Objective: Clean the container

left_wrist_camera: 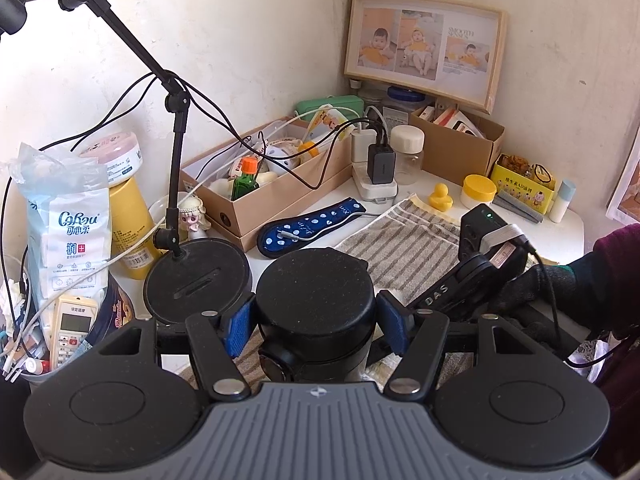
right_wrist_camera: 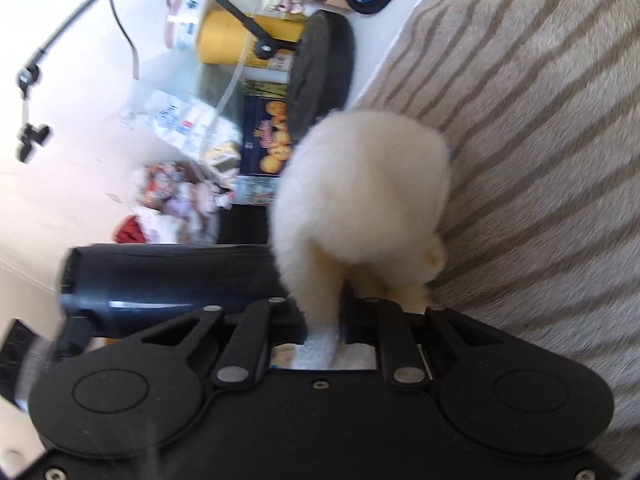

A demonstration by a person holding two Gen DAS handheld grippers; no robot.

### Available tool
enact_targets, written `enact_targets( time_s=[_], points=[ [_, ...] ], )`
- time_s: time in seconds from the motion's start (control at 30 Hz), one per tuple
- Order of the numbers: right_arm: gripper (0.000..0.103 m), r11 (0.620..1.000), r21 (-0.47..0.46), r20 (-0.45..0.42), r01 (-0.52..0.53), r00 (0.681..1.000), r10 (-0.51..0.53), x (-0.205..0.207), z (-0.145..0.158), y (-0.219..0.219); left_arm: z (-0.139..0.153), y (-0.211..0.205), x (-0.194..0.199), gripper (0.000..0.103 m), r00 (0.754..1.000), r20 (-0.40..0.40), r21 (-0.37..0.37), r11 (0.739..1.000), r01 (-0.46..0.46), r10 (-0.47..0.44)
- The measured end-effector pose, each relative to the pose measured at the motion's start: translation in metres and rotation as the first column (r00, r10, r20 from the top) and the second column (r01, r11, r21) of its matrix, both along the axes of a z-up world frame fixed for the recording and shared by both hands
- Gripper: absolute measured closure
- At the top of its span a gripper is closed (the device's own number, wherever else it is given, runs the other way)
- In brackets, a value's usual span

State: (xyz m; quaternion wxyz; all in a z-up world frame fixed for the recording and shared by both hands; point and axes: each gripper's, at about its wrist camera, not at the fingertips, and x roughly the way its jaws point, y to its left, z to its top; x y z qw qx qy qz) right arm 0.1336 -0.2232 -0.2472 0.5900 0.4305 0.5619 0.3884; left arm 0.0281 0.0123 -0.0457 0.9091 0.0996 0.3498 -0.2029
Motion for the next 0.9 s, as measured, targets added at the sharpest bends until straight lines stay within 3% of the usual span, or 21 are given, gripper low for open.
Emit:
enact_targets(
  time_s=[0.3,0.9],
  points=[
    [0.090,0.993,0.121,0.049,-0.004,0.999,-0.002,-0.007,0.038,-0.002,0.000,0.001,-0.001,0.040,1.000,0.002,0.002,1.000,-0.004,0.004],
    [0.090,0.965,0.260,0.170,-0.037,0.985,-0.009,0.004,0.101,-0.001,0.001,0.002,0.000,0.040,1.000,-0.002,0.009,1.000,0.011,-0.011]
  ],
)
